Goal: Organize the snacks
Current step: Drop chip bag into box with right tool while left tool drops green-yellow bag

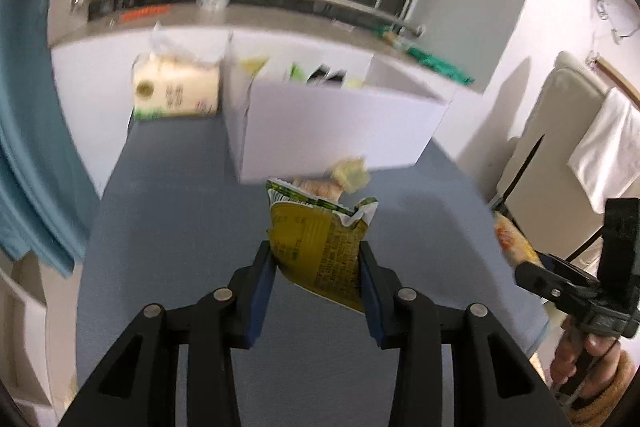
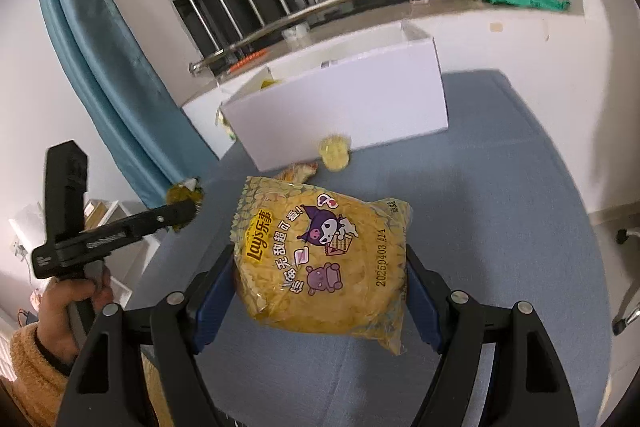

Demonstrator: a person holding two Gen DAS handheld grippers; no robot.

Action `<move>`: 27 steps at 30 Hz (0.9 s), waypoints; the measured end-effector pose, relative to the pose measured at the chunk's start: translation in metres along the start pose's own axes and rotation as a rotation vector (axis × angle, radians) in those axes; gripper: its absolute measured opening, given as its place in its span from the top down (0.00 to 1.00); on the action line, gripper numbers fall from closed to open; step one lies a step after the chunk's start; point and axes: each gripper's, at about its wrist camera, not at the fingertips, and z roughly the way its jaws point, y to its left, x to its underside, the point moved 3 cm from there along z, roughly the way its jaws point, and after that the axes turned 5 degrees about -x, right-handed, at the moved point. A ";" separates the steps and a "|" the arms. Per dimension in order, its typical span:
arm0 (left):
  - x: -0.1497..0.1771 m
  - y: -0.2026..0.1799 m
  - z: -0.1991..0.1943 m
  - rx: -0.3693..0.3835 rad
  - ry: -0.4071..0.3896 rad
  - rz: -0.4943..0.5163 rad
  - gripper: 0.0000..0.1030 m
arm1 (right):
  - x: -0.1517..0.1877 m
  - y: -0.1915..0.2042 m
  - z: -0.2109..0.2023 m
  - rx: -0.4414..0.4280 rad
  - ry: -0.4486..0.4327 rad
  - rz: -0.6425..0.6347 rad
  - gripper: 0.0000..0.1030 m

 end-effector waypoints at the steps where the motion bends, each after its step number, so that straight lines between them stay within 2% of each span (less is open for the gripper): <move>1: -0.008 -0.003 -0.004 0.011 -0.019 0.003 0.58 | -0.007 0.000 -0.003 0.002 -0.011 -0.012 0.22; 6: -0.067 -0.015 -0.013 0.023 -0.115 0.027 0.58 | -0.070 0.002 -0.014 0.040 -0.088 -0.089 0.22; 10: -0.119 -0.020 0.004 0.013 -0.150 0.040 0.58 | -0.117 0.003 -0.009 0.084 -0.128 -0.118 0.22; 15: -0.178 -0.020 0.045 -0.034 -0.143 0.049 0.58 | -0.170 -0.011 0.023 0.079 -0.141 -0.092 0.22; 20: -0.201 -0.017 0.081 -0.070 -0.090 0.075 0.57 | -0.210 -0.037 0.069 0.115 -0.057 -0.066 0.22; 22: -0.205 -0.014 0.095 -0.084 -0.062 0.078 0.53 | -0.220 -0.043 0.080 0.133 -0.038 -0.068 0.21; 23: -0.204 -0.013 0.100 -0.100 -0.047 0.081 0.39 | -0.225 -0.046 0.085 0.136 -0.032 -0.066 0.19; 24: -0.205 -0.010 0.107 -0.122 -0.014 0.077 0.11 | -0.231 -0.049 0.089 0.140 -0.028 -0.067 0.17; 25: -0.204 -0.008 0.110 -0.132 0.003 0.069 0.00 | -0.234 -0.051 0.092 0.157 -0.017 -0.063 0.07; 26: -0.201 -0.006 0.109 -0.131 -0.003 0.058 0.00 | -0.237 -0.054 0.095 0.178 -0.002 -0.056 0.00; 27: -0.198 -0.005 0.108 -0.121 -0.004 0.047 0.00 | -0.238 -0.056 0.097 0.193 0.003 -0.050 0.00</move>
